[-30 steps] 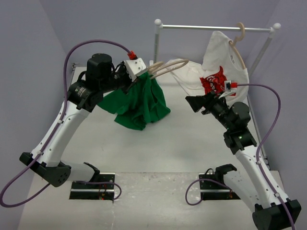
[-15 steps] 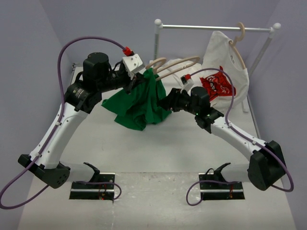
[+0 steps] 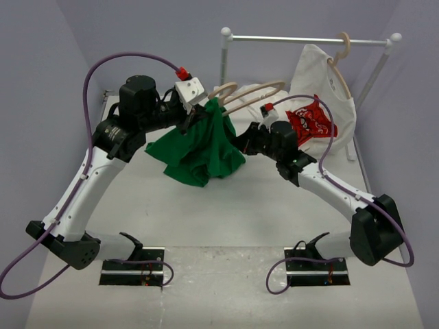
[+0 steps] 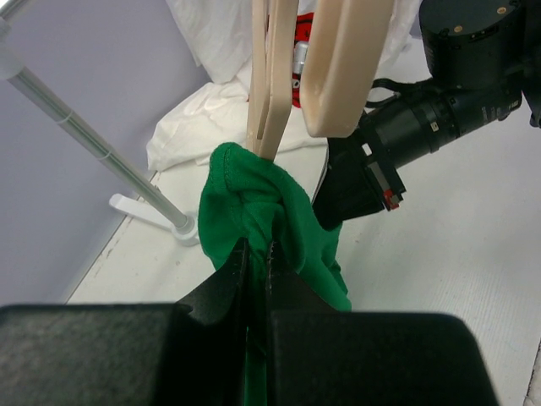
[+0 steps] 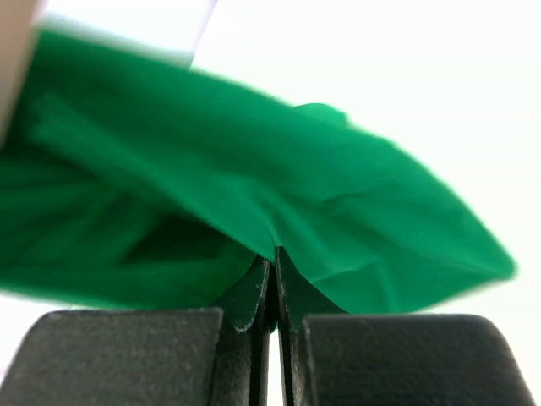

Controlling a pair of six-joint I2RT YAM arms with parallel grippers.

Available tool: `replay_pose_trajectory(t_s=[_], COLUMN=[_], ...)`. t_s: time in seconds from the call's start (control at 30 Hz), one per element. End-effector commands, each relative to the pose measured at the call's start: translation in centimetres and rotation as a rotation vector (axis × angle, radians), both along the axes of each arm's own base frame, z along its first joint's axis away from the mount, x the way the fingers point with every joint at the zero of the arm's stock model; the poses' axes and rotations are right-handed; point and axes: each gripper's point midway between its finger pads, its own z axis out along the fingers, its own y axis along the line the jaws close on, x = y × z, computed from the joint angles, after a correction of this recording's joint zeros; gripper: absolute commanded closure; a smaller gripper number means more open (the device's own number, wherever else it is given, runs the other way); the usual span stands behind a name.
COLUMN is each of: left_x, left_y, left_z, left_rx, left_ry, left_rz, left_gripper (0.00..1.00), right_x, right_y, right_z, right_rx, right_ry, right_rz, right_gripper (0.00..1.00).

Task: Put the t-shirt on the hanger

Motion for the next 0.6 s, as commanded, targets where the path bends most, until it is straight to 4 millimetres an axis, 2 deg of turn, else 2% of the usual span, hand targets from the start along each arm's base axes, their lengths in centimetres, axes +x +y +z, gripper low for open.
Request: replay_pose_trajectory(t_s=[0.0,0.03,0.07,0.13,0.2,0.27,0.37,0.57], left_x=[-0.3,-0.5,-0.7,-1.2,-1.6,-1.6,-2.0,-2.6], left_y=[0.8,0.8,0.8,0.9,0.7,0.6,0.3,-0.2], left_z=[2.4,2.2,2.1,2.3,1.8,1.3,0.2,-0.9], left_rx=[-0.049,-0.050,-0.053,-0.062,-0.059,-0.053,-0.051,-0.073], left_ry=[-0.065,-0.059,-0.057,-0.065,-0.053,-0.041,-0.010,0.018], left_rz=[0.032,0.029,0.025,0.011,-0.006,-0.014,-0.043,-0.108], left_gripper=[1.00,1.00,1.00,1.00,1.00,1.00,1.00,1.00], right_x=[3.8,4.6,4.6,5.4,5.7,5.8,5.8,5.3], right_y=[-7.2,-9.3,-10.1,-13.1,-15.4,-16.7,-19.2,-21.1], right_z=[1.7,1.7,1.7,2.3,4.0,5.0,7.6,11.9], right_rx=[-0.007,0.001,0.004,0.005,0.009,0.001,-0.013,-0.047], right_ry=[-0.016,0.001,0.017,0.020,-0.002,-0.016,-0.048,-0.132], right_rz=[-0.225,-0.269,-0.280,-0.344,-0.388,-0.415,-0.467,-0.499], right_gripper=[1.00,1.00,1.00,1.00,1.00,1.00,1.00,1.00])
